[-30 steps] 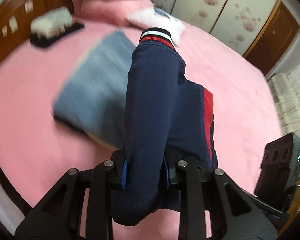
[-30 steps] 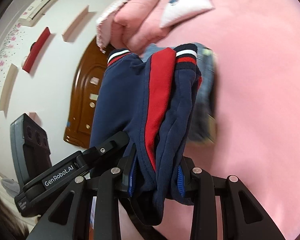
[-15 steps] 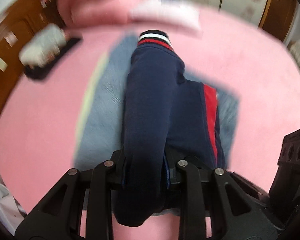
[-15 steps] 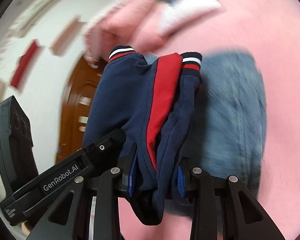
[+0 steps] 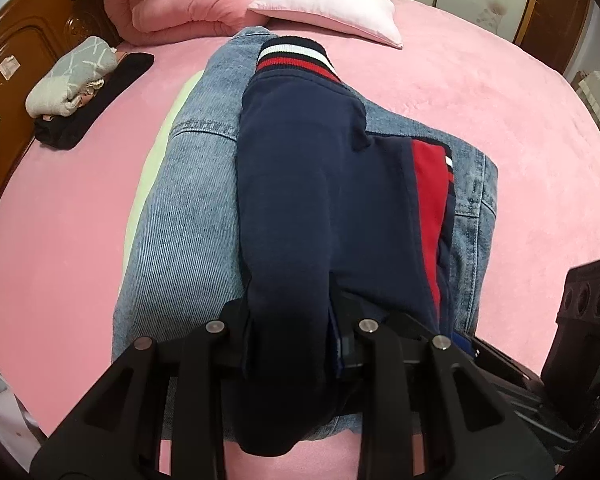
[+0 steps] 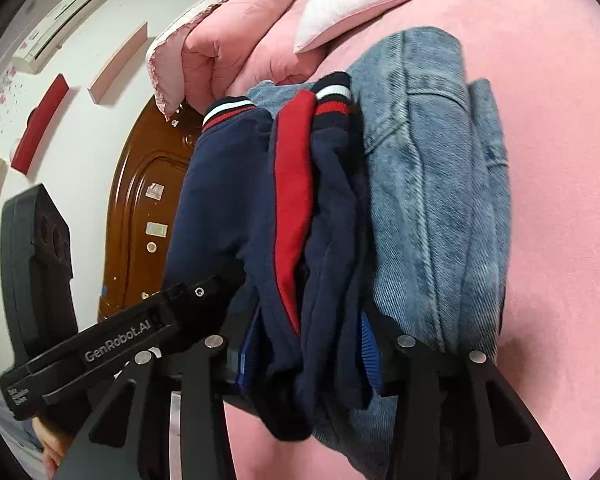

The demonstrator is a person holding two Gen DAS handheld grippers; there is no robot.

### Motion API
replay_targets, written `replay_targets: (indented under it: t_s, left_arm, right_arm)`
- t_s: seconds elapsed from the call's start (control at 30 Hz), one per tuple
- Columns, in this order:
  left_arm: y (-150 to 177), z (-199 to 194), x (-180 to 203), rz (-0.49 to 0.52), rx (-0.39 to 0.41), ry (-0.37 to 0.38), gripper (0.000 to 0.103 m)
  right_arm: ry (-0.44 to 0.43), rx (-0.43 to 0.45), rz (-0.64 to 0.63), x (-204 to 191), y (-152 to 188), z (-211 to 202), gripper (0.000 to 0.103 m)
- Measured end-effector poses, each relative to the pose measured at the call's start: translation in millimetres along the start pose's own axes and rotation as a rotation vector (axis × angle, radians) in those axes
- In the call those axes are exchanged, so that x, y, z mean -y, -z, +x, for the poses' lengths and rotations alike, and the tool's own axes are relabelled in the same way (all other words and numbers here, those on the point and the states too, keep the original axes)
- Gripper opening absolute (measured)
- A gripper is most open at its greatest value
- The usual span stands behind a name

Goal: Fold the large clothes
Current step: 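Release the jacket on the stack and withdraw both grippers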

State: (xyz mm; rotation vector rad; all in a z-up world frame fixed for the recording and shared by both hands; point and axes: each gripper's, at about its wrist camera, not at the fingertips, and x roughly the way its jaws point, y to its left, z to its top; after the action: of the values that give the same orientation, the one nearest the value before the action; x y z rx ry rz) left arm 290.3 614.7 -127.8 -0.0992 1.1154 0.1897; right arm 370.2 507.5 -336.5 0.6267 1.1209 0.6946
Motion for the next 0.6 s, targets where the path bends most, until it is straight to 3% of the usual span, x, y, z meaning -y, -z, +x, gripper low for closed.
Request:
replay_targets:
  t_s: [0.17, 0.27, 0.37, 0.43, 0.47, 0.53, 0.6]
  left_arm:
    - [6, -9, 7, -0.016, -0.012, -0.008, 0.027]
    - [16, -16, 8, -0.046, 0.000, -0.022, 0.031]
    - [40, -28, 8, -0.133, 0.078, -0.067, 0.048]
    - [70, -40, 4, -0.253, 0.146, -0.094, 0.072]
    - [88, -43, 4, -0.306, 0.142, -0.070, 0.075]
    - [123, -44, 10, -0.364, 0.083, -0.047, 0.079]
    - [161, -32, 25, -0.385, -0.070, -0.079, 0.079]
  right_arm:
    - [-0.038, 0.022, 0.043, 25, 11, -27, 0.045]
    - [-0.007, 0.044, 0.072, 34, 25, -55, 0.049]
    - [-0.003, 0.040, 0.099, 46, 43, -85, 0.050]
    - [0.043, 0.028, 0.114, 58, 58, -103, 0.051]
    - [0.061, 0.025, 0.136, 69, 70, -114, 0.051]
    - [0.110, 0.015, 0.192, 90, 92, -138, 0.051]
    - [0.155, 0.007, 0.256, 118, 122, -170, 0.053]
